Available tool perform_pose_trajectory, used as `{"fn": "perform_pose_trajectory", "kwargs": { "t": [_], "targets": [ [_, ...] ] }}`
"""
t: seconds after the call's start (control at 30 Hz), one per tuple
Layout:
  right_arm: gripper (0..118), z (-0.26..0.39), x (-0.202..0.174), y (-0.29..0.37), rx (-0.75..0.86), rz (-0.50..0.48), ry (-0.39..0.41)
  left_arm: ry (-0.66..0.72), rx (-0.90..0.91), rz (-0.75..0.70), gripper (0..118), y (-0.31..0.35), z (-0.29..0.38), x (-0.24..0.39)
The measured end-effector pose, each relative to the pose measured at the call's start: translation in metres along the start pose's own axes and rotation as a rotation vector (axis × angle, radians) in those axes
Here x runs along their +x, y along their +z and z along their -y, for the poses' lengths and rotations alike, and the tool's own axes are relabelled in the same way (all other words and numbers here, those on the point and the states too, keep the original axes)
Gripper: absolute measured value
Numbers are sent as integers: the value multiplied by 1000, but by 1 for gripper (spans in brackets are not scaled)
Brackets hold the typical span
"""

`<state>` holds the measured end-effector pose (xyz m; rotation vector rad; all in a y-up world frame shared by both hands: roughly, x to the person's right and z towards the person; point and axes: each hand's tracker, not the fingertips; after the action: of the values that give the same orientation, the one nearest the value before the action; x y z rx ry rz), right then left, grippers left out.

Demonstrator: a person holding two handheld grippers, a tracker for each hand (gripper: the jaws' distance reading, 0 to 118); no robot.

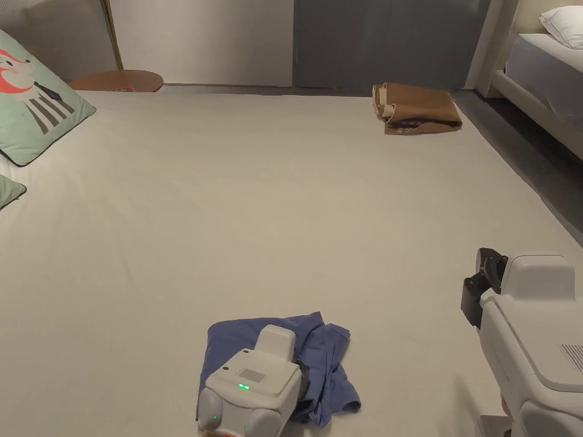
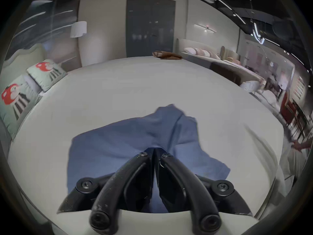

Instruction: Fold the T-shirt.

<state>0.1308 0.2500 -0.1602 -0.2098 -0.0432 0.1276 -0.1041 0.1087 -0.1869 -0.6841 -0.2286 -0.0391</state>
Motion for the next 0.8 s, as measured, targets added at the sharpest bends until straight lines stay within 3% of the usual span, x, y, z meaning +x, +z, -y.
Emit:
{"fn": "perform_pose_trajectory", "kwargs": {
  "t": [0.47, 0.63, 0.8],
  "targets": [
    [0, 5, 22, 2, -12, 44, -9, -38, -14, 74, 0, -24, -6, 40],
    [0, -1, 17, 6, 2, 38, -15, 15, 131, 104, 0, 19, -34, 19],
    [0, -9, 0, 8, 45, 7, -23, -33, 292, 40, 0, 69, -68, -13]
  ]
}}
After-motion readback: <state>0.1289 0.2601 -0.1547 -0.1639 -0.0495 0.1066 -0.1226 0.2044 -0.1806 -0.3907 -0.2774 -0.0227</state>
